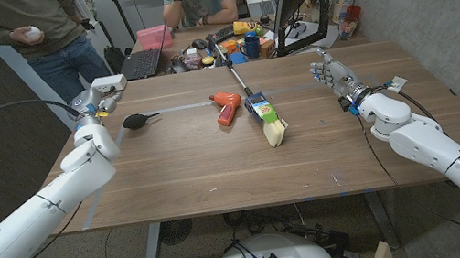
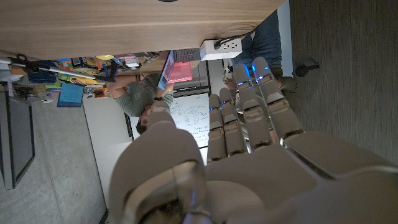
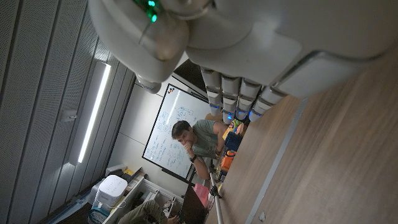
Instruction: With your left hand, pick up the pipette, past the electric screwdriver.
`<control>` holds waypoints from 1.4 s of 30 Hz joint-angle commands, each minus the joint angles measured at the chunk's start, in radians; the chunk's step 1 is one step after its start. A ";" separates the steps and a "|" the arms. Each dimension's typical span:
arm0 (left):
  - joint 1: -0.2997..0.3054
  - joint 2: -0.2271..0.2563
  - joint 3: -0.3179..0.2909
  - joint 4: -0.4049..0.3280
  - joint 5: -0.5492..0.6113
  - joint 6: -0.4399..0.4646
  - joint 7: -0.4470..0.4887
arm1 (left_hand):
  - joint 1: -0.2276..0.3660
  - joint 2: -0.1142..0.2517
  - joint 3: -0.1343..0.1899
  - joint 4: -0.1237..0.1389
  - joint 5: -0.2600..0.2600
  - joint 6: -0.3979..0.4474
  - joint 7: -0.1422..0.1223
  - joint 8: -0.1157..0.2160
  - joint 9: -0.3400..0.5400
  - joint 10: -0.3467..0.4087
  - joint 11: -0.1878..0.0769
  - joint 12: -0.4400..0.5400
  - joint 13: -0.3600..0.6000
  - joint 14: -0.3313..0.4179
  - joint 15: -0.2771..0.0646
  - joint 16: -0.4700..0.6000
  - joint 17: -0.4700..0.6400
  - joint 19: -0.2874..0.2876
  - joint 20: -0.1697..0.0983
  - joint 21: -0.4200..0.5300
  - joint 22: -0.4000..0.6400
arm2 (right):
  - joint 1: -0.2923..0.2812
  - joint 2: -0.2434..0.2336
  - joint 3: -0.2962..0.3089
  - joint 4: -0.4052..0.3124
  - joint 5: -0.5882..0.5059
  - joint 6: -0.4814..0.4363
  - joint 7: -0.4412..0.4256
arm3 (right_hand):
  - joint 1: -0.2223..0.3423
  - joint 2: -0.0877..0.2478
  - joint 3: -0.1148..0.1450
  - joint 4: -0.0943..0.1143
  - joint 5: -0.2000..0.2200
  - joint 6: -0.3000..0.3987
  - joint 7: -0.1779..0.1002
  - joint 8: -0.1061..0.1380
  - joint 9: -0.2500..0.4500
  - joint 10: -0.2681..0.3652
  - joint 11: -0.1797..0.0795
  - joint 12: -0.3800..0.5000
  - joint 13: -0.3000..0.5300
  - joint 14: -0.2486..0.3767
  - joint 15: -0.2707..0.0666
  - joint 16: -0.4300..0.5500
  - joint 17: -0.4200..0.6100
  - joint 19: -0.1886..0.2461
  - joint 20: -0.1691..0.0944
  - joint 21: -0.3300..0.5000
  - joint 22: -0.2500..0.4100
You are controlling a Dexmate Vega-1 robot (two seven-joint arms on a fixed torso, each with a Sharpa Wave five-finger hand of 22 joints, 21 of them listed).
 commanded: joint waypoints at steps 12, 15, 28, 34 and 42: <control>-0.180 -0.075 0.155 0.134 0.046 0.121 -0.056 | 0.016 -0.020 0.008 -0.004 -0.025 0.017 -0.060 -0.008 0.006 0.008 -0.014 -0.016 0.005 -0.111 -0.020 -0.037 0.015 -0.058 -0.002 0.028 0.042 | 0.024 0.006 -0.011 0.074 0.015 0.026 0.064 | 0.001 0.009 -0.007 0.002 0.009 0.011 0.001 0.004 0.004 0.003 -0.002 0.002 0.002 0.011 -0.001 0.004 0.004 0.001 0.006 0.007 0.004; -0.189 -0.086 0.193 0.165 0.095 0.113 -0.012 | 0.011 -0.026 0.005 -0.002 -0.027 0.027 -0.071 -0.006 0.006 -0.002 -0.025 -0.020 0.006 -0.128 -0.035 -0.044 0.016 -0.059 -0.021 0.030 0.042 | 0.018 0.000 -0.006 0.076 0.023 0.023 0.068 | 0.001 0.010 -0.008 0.002 0.009 0.011 0.001 0.004 0.004 0.003 -0.002 0.002 0.002 0.012 0.000 0.004 0.004 0.001 0.006 0.007 0.004; -0.260 -0.156 0.302 0.341 0.220 0.053 0.045 | 0.010 -0.049 -0.004 -0.004 -0.024 0.028 -0.098 -0.012 0.008 -0.052 -0.067 -0.031 0.008 -0.201 -0.089 -0.077 0.021 -0.103 -0.081 0.018 0.027 | 0.009 -0.013 -0.001 0.084 0.036 0.008 0.072 | 0.001 0.011 -0.009 0.001 0.009 0.013 -0.002 0.005 0.004 0.005 -0.004 0.002 0.002 0.014 -0.001 0.005 0.004 0.001 0.008 0.007 0.004; -0.311 -0.194 0.344 0.442 0.250 0.044 0.021 | 0.007 -0.059 -0.008 -0.005 -0.021 0.020 -0.102 -0.016 0.008 -0.070 -0.074 -0.033 0.009 -0.223 -0.100 -0.088 0.022 -0.116 -0.089 0.012 0.018 | 0.023 -0.009 -0.009 0.085 0.034 -0.014 0.061 | 0.002 0.010 -0.010 0.000 0.009 0.015 -0.003 0.005 0.004 0.008 -0.003 0.003 0.002 0.015 -0.002 0.005 0.004 0.001 0.008 0.007 0.004; -0.362 -0.244 0.375 0.574 0.249 0.006 0.010 | 0.005 -0.063 -0.011 -0.004 -0.018 0.012 -0.097 -0.020 0.009 -0.081 -0.074 -0.032 0.009 -0.233 -0.099 -0.092 0.023 -0.128 -0.090 0.007 0.012 | 0.055 -0.002 -0.026 0.090 0.017 -0.032 0.054 | 0.002 0.010 -0.011 -0.001 0.010 0.018 -0.005 0.006 0.004 0.009 -0.003 0.003 0.002 0.017 -0.004 0.005 0.004 0.002 0.009 0.007 0.004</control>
